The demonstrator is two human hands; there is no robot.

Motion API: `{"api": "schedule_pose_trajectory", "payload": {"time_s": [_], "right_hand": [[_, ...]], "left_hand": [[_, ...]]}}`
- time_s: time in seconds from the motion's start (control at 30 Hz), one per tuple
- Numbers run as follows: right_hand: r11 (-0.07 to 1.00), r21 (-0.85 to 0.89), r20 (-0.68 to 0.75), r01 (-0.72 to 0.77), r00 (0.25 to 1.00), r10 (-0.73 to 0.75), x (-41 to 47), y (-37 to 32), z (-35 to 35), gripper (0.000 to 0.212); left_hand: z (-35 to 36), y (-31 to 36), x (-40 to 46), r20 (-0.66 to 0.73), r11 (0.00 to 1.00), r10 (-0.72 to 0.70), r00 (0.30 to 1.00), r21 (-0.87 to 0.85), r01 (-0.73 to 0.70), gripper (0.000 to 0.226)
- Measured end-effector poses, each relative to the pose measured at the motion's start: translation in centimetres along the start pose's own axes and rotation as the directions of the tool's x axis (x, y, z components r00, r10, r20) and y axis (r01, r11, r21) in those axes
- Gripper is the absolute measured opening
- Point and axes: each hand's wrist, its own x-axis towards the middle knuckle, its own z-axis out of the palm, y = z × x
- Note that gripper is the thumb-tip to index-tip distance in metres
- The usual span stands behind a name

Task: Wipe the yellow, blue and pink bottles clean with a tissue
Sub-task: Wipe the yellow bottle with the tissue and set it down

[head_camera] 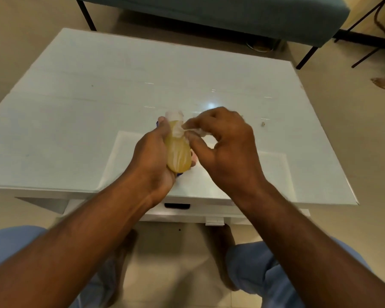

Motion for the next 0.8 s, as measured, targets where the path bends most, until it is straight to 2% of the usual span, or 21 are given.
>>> {"api": "schedule_pose_trajectory", "payload": {"time_s": [0.13,0.27,0.4,0.53,0.67,0.7,0.8], "right_hand": [[0.994,0.065,0.163,0.087,0.982,-0.096,-1.3,-1.5,0.4,0.018],[0.998,0.059,0.017,0.002,1.000,-0.003,0.2,0.3,-0.1,0.015],[0.988,0.064,0.158,0.138,0.976,-0.147,-1.4,-1.4,0.3,0.016],[0.993,0.085,0.032,0.077,0.996,-0.080,-0.6,-0.6,0.0,0.013],[0.979,0.054,0.202,0.199,0.957,-0.206,-2.1,-2.1,0.8,0.012],[0.979,0.041,0.207,0.198,0.957,-0.202,-2.1,-2.1,1.0,0.014],[0.994,0.084,0.063,0.072,0.995,-0.077,-1.1,-1.0,0.7,0.016]], "left_hand": [[-0.2,0.1,-0.2,0.029,1.000,-0.019,0.999,-0.011,0.019,0.045],[0.1,0.0,-0.2,0.023,0.999,-0.025,0.999,-0.023,0.026,0.042],[-0.3,0.3,-0.5,0.021,0.998,-0.045,0.999,-0.041,0.046,0.044],[-0.2,0.3,-0.4,0.030,0.999,-0.031,0.999,-0.008,0.032,0.044],[-0.6,0.2,-0.6,0.003,0.999,-0.051,0.999,0.019,0.051,0.049],[-0.7,0.2,-0.5,0.000,0.998,-0.053,0.999,0.018,0.053,0.048],[-0.3,0.2,-0.4,0.031,0.999,-0.050,0.998,-0.008,0.050,0.046]]}}
